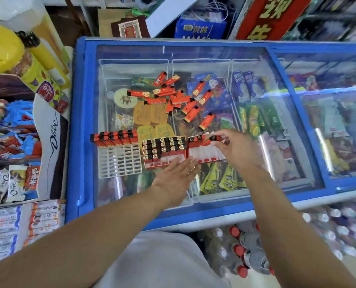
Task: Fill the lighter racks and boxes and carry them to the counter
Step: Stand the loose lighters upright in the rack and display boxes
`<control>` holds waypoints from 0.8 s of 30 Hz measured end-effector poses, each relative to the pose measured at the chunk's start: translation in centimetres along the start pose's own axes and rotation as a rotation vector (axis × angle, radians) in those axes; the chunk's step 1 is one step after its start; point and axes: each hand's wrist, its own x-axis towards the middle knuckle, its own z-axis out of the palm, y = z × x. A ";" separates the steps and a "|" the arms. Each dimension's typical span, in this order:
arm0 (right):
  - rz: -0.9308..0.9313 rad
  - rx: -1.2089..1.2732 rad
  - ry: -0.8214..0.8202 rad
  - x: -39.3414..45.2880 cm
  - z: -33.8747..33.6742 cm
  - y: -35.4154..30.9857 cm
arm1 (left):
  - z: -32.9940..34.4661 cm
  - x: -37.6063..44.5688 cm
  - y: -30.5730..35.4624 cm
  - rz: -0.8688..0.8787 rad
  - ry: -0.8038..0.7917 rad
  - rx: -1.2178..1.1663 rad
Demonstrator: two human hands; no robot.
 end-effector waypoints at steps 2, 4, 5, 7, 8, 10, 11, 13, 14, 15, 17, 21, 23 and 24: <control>-0.022 -0.038 0.021 0.3 0.5 0.3 | 0.1 0.8 0.0 -0.023 -0.052 0.053; -0.023 -0.056 0.039 0.5 1.1 0.4 | 0.6 1.0 -0.2 -0.036 -0.088 0.107; -0.029 -0.069 0.042 0.6 1.4 0.5 | 0.9 1.0 -0.2 -0.044 -0.096 0.128; -0.051 -0.062 0.040 0.7 2.2 0.8 | 1.3 0.8 -0.4 -0.052 -0.103 0.159; -0.062 -0.043 0.042 0.7 2.6 0.9 | 1.4 0.7 -0.4 -0.050 -0.106 0.169; -0.067 -0.018 0.054 0.9 3.1 1.1 | 1.3 0.6 -0.2 -0.049 -0.114 0.158; -0.066 -0.016 0.057 1.0 3.2 1.1 | 1.2 0.6 -0.1 -0.053 -0.115 0.144; -0.074 -0.017 0.048 1.1 3.3 1.2 | 1.1 0.7 0.1 -0.065 -0.116 0.119; -0.081 -0.025 0.039 1.1 3.2 1.2 | 1.2 0.7 0.2 -0.073 -0.114 0.109; -0.089 -0.035 0.029 1.1 3.1 1.2 | 1.3 0.7 0.2 -0.081 -0.109 0.104; -0.104 -0.046 0.001 1.1 2.8 1.3 | 1.4 0.6 0.4 -0.092 -0.100 0.106; -0.100 -0.035 -0.045 1.3 2.3 0.9 | 1.4 0.2 0.7 -0.110 -0.084 0.119; -0.092 -0.034 -0.062 1.5 2.1 0.7 | 1.5 0.0 0.9 -0.123 -0.064 0.135; -0.091 -0.035 -0.070 1.6 2.0 0.6 | 1.6 0.0 0.9 -0.126 -0.059 0.147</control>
